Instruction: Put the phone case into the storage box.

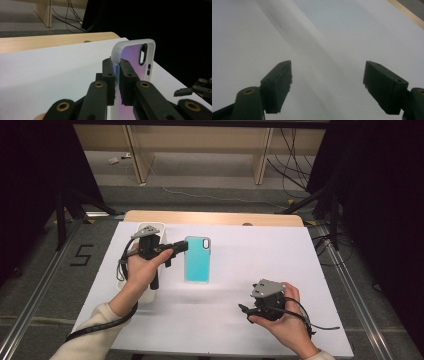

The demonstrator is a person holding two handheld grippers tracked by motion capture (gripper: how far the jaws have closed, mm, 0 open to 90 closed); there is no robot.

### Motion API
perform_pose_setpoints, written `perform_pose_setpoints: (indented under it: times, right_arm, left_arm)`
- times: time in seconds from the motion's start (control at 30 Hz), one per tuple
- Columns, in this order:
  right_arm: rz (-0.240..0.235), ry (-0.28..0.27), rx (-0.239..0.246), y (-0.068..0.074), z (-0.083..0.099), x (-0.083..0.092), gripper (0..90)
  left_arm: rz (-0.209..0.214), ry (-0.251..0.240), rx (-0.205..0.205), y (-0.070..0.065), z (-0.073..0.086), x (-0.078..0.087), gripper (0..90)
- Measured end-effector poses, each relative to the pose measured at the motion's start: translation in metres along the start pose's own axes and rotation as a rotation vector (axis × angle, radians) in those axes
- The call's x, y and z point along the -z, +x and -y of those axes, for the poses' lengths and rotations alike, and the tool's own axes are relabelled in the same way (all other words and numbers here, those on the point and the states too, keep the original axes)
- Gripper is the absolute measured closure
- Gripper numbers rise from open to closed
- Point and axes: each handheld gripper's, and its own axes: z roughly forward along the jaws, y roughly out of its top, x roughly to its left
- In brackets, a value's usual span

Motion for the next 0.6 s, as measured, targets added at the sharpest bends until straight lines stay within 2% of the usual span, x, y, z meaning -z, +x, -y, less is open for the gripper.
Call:
perform_pose_setpoints:
  times: [0.2,0.37,0.6]
  right_arm:
    - [0.004,-0.005,0.0,-0.001,0.001,0.0,24.3]
    - [-0.003,-0.003,-0.017,-0.002,0.002,0.002,24.3]
    - [-0.013,-0.009,-0.025,-0.002,0.003,0.001,24.3]
  left_arm:
    - [-0.008,-0.006,0.006,0.003,-0.003,0.003,83.8]
    - [-0.007,-0.016,-0.01,0.006,-0.007,0.008,83.9]
    - [-0.022,-0.018,-0.009,0.012,-0.011,0.012,83.8]
